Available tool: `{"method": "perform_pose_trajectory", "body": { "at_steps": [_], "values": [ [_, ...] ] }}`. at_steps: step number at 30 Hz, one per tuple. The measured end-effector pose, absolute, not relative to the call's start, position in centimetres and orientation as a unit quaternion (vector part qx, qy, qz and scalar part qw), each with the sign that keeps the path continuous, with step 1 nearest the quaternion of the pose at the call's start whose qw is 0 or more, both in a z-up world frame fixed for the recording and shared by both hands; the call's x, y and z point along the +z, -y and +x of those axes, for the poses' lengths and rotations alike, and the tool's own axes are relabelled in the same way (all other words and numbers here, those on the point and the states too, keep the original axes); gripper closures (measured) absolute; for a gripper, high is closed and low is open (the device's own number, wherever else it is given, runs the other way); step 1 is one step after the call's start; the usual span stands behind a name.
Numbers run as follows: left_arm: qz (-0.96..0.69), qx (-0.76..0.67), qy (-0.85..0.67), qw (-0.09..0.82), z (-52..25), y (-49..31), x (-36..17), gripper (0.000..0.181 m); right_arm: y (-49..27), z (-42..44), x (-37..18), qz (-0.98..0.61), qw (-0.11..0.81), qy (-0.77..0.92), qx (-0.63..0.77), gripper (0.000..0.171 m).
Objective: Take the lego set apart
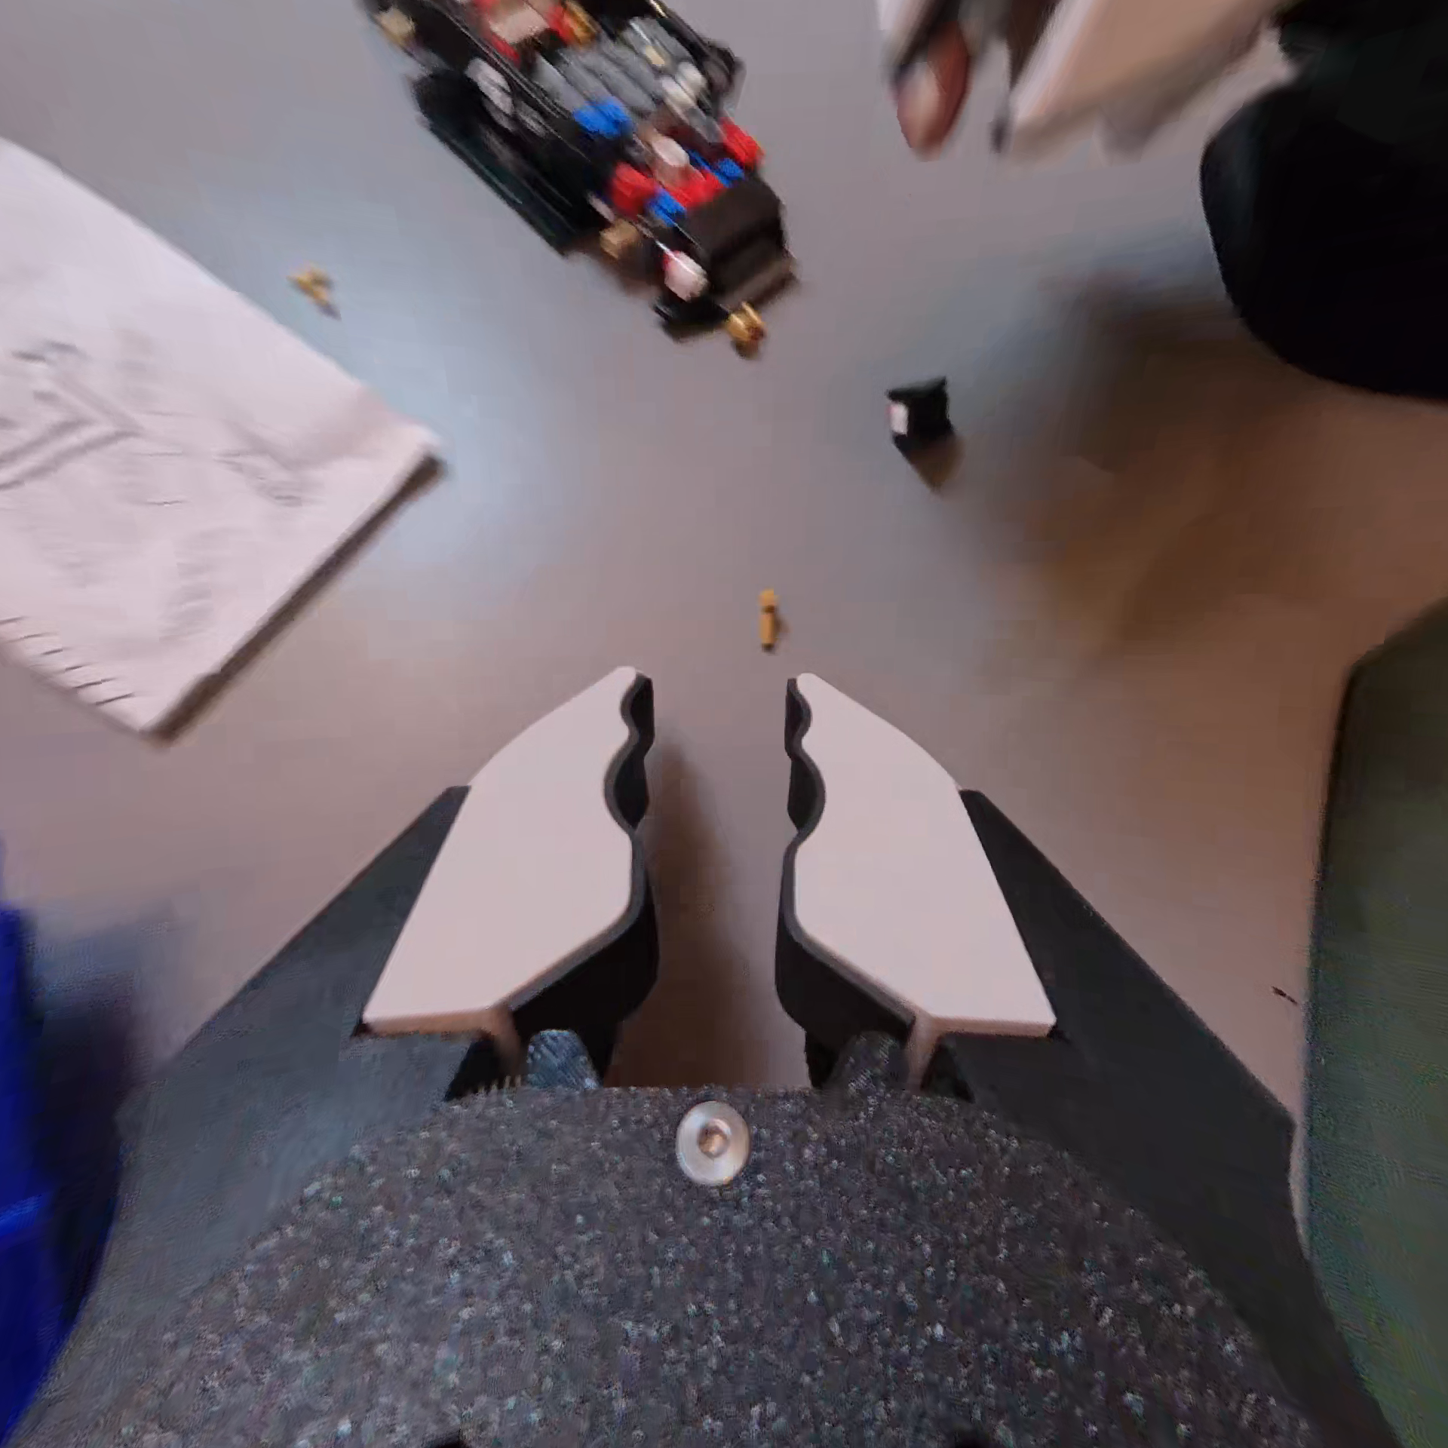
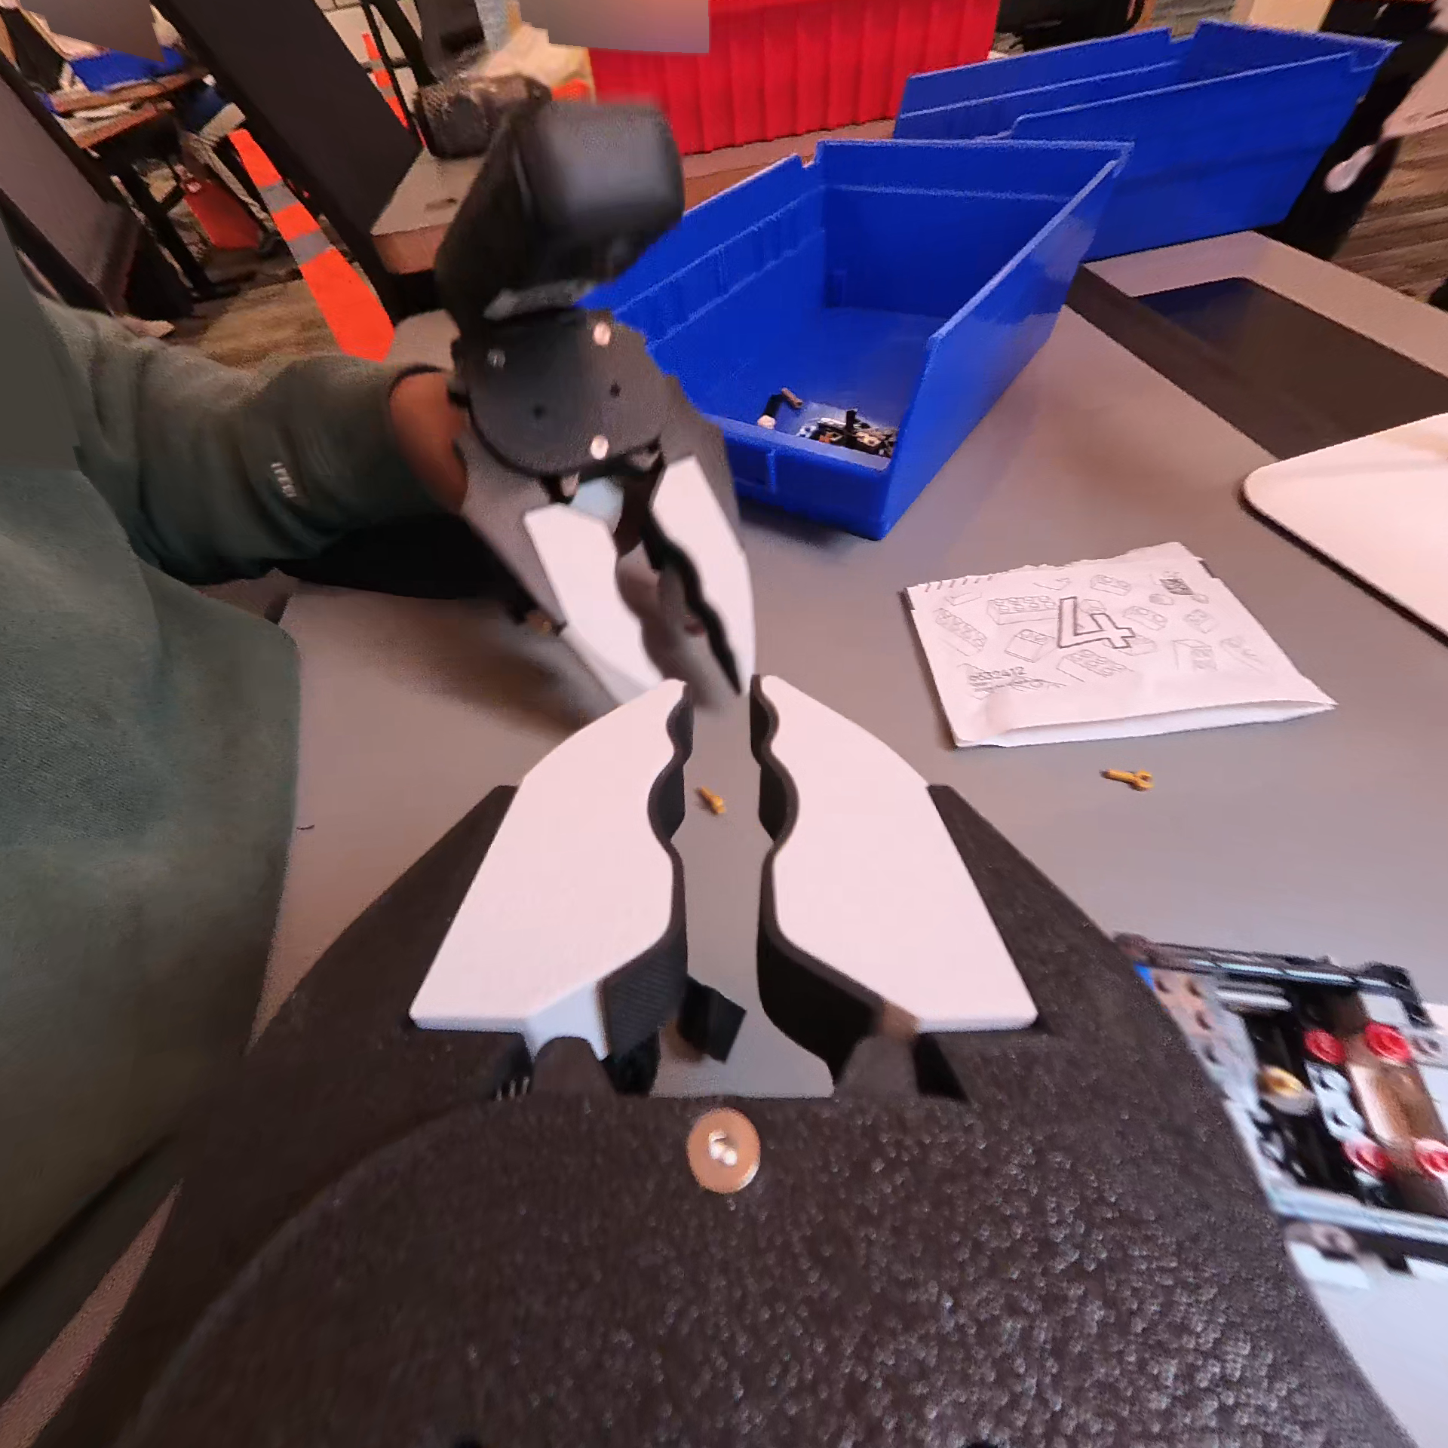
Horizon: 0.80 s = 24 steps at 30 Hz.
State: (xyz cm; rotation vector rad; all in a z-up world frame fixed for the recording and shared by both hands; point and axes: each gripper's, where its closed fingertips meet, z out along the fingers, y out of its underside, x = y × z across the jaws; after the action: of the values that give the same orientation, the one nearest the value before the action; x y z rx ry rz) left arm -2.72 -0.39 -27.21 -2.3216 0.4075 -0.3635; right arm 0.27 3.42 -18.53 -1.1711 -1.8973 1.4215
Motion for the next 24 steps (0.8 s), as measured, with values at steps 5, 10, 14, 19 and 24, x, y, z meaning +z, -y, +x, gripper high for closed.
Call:
{"method": "perform_pose_trajectory", "body": {
  "at_steps": [5, 10, 14, 19, 24],
  "values": [
    [-0.908, -0.126, -0.176, 0.358, -1.0, -1.1, -28.5, 0.154, -7.8, 1.1, -18.5, -0.472, 0.318, 0.684, 0.457, 0.153],
    [-0.903, -0.115, -0.213, 0.355, -0.4, -1.4, -28.6, 0.178, -11.7, 3.2, -21.3, -0.517, 0.338, 0.705, 0.349, 0.152],
    [-0.893, -0.026, -0.169, 0.417, -4.8, -2.3, -24.9, 0.178, -10.7, 4.3, -24.7, -0.539, 0.259, 0.729, 0.333, 0.152],
    [-0.884, 0.119, 0.008, 0.452, -16.0, 0.1, -20.1, 0.178, -9.4, 2.7, -26.7, -0.541, 0.251, 0.740, 0.312, 0.152],
    [-0.898, 0.094, 0.106, 0.416, -19.6, 2.5, -21.7, 0.131, -9.3, 1.9, -28.0, -0.558, 0.243, 0.742, 0.281, 0.155]
  ]
}}
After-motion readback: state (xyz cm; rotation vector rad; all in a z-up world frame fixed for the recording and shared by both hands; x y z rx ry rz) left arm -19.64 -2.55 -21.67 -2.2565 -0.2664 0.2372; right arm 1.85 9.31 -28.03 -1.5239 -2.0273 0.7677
